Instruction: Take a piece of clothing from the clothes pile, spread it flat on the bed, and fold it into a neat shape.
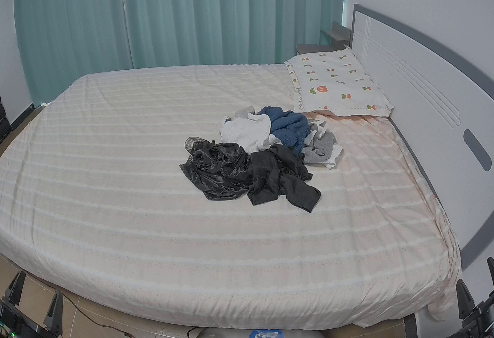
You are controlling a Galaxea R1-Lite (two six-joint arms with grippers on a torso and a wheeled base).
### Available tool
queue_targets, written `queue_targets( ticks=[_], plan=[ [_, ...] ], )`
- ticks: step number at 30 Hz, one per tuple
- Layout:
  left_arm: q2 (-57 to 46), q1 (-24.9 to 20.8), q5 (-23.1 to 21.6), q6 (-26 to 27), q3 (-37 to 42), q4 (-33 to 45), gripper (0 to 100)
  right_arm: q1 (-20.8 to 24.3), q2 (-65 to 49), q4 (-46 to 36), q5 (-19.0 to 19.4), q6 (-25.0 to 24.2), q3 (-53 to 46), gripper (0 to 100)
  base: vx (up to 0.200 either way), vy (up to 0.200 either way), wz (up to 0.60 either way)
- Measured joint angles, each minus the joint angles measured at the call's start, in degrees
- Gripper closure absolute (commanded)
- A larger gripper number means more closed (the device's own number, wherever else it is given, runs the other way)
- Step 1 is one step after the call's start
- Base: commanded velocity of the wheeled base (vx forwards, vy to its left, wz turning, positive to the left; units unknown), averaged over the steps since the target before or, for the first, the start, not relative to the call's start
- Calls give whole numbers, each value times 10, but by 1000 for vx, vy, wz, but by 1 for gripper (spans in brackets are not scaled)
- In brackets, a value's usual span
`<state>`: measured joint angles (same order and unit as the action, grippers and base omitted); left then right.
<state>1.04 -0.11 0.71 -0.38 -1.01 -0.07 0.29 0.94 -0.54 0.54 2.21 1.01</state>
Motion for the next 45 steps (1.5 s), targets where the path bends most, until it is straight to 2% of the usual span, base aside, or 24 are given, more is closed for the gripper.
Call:
queue_targets(
  ticks=[6, 12, 21, 27, 36, 45],
  plan=[
    [0, 0, 0, 0, 0, 0, 0, 1, 1, 2, 3, -10, 5, 0, 0, 0, 0],
    [0, 0, -1, 0, 0, 0, 0, 4, 59, 0, 26, -39, 82, 0, 0, 0, 0],
    [0, 0, -1, 0, 0, 0, 0, 22, 276, 33, 78, -73, 149, 0, 0, 0, 0],
    [0, 0, -2, 0, 0, 0, 0, 41, 438, 84, 93, -99, 193, 0, 0, 0, 0],
    [0, 0, -1, 0, 0, 0, 0, 70, 695, 175, 74, -157, 287, 0, 0, 0, 0],
    [0, 0, 1, 0, 0, 0, 0, 99, 958, 240, 27, -233, 428, 0, 0, 0, 0]
  ],
)
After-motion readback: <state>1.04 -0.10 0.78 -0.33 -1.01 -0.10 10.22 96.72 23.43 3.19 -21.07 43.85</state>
